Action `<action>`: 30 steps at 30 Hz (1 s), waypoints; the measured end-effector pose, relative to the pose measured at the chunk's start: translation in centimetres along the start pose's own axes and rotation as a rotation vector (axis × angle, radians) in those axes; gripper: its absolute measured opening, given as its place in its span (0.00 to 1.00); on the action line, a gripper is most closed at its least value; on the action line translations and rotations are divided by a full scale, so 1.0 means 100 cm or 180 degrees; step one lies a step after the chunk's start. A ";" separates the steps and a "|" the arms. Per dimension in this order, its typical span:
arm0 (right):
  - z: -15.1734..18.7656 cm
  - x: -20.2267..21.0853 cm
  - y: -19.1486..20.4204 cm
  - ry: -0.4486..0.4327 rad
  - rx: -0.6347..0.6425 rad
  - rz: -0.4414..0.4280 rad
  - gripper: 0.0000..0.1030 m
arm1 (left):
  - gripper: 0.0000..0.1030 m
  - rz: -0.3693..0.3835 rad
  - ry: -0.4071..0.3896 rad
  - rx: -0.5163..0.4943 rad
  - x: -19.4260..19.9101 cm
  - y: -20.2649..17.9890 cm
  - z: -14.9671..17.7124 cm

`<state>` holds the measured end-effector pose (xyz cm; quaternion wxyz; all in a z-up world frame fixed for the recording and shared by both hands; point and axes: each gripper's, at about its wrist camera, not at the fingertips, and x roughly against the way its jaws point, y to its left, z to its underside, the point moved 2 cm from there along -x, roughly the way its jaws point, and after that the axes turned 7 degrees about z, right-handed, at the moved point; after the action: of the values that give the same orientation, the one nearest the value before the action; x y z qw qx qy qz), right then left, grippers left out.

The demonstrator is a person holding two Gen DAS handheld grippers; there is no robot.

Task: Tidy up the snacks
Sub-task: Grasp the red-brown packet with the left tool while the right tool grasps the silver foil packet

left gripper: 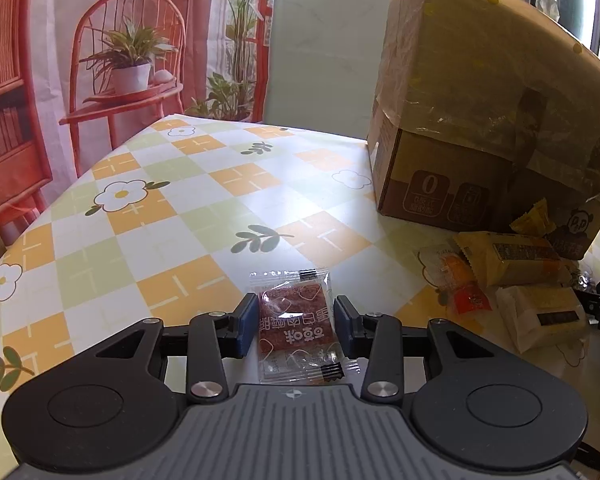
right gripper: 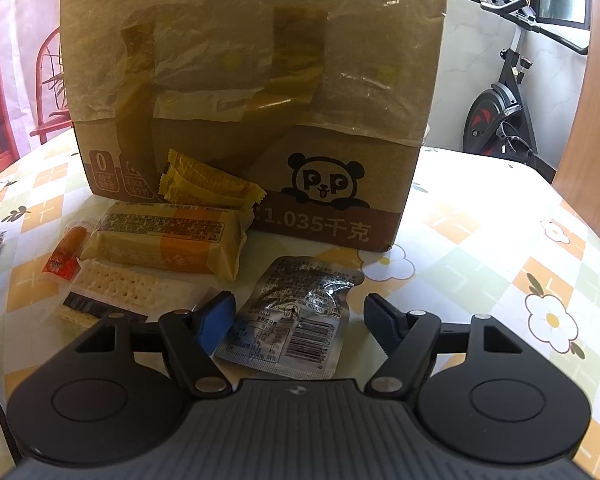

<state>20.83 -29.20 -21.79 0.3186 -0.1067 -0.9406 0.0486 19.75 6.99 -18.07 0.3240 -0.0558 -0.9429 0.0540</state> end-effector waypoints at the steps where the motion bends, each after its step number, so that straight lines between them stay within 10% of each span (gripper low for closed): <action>1: 0.000 0.000 0.000 -0.0003 0.0003 0.0000 0.72 | 0.42 0.0006 0.0000 -0.0005 0.000 0.000 0.000; 14: -0.001 -0.003 -0.003 0.0029 -0.0009 -0.0018 0.72 | 0.42 0.0034 -0.0009 0.0002 0.001 0.001 0.000; 30: 0.004 0.010 -0.012 -0.0223 -0.0166 -0.0073 0.20 | 0.43 0.0077 -0.0023 0.0045 0.002 0.004 -0.001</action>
<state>19.60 -30.14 -21.26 0.2831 -0.1023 -0.9533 0.0241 19.65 7.39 -17.96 0.3203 -0.0647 -0.9429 0.0648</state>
